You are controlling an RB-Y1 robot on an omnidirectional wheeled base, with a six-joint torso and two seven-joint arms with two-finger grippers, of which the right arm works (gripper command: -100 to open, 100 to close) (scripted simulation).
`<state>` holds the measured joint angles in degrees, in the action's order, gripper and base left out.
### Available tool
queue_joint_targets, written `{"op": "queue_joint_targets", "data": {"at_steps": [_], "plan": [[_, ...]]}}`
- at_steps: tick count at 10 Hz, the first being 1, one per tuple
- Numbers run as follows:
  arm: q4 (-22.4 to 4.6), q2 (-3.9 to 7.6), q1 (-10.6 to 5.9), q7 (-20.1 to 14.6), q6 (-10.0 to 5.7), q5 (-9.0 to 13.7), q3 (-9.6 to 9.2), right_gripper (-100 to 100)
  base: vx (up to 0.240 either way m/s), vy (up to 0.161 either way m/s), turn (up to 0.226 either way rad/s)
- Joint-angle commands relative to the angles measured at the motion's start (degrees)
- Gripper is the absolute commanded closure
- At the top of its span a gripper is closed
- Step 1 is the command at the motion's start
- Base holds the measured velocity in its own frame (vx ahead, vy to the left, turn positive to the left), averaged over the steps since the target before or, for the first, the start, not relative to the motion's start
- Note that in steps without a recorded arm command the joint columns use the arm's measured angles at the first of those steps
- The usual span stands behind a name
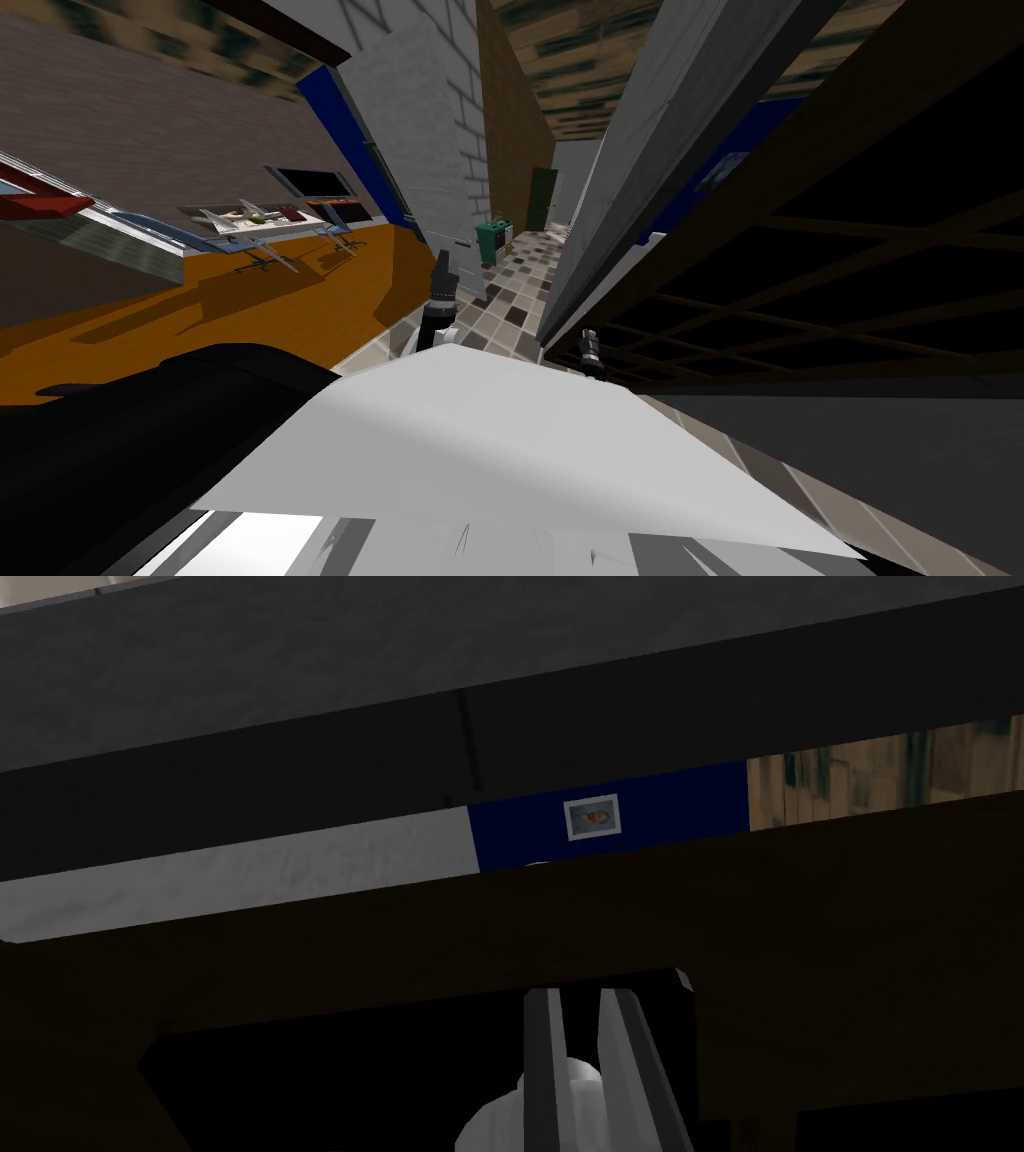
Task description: Pull the door open
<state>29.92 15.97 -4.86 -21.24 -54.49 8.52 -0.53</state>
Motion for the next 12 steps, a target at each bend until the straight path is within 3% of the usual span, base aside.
{"op": "queue_joint_targets", "data": {"at_steps": [1,2,12], "plan": [[-0.89,0.98,0.03,-1.88,-0.25,0.77,0.52,100,-0.018,-0.015,0.029],[1.51,0.0,0.57,-2.94,0.67,0.86,-0.41,-100,-0.026,0.001,0.05],[2.21,-0.6,0.17,-17.46,1.47,5.19,-2.69,-100,-0.049,-0.021,0.022]]}}
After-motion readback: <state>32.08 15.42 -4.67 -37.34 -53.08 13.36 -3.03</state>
